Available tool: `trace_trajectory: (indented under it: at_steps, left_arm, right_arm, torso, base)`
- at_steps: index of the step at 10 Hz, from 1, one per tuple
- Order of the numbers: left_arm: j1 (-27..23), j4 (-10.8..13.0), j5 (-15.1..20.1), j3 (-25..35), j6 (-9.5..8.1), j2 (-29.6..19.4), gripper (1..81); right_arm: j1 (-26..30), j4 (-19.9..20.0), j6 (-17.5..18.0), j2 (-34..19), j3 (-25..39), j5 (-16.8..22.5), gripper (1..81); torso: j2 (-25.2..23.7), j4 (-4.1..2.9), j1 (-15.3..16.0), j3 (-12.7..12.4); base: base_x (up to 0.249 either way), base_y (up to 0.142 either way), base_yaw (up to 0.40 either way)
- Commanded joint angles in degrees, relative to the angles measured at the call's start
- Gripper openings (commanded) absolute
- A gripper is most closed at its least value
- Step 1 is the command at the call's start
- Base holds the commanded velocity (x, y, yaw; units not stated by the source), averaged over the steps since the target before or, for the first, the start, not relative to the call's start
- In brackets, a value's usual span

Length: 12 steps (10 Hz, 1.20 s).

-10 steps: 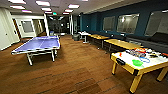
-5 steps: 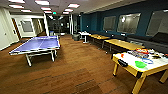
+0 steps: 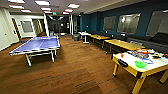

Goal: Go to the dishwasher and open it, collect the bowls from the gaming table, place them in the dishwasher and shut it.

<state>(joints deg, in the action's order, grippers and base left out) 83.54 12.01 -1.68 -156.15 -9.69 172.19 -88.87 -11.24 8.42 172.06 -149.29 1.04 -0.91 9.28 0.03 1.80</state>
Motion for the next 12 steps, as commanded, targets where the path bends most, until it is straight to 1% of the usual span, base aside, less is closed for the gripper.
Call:
trace_trajectory:
  at_steps: [1, 3, 12]
  left_arm:
    - [-3.16, -0.05, 2.56, -0.12, 0.02, -0.53, 81.1]
    - [-3.16, -0.14, 2.56, -0.03, 0.02, -0.53, 81.1]
    - [-3.08, -0.14, 2.47, -0.03, 0.02, -0.79, 81.1]
  right_arm:
    - [3.12, -0.27, 0.01, 1.29, -1.6, 3.18, 81.1]
    - [2.86, -0.27, -0.16, 2.17, -4.07, 2.83, 81.1]
    - [2.68, -0.63, -0.43, 2.26, -3.72, 2.83, 81.1]
  torso:
    - [0.0, 0.0, 0.0, 0.0]
    - [0.0, 0.0, -0.02, 0.0]
    - [0.0, 0.0, -0.02, 0.0]
  base:
    - [0.0, 0.0, 0.0]
    - [0.0, 0.0, 0.0]
    - [0.0, 0.0, -0.01]
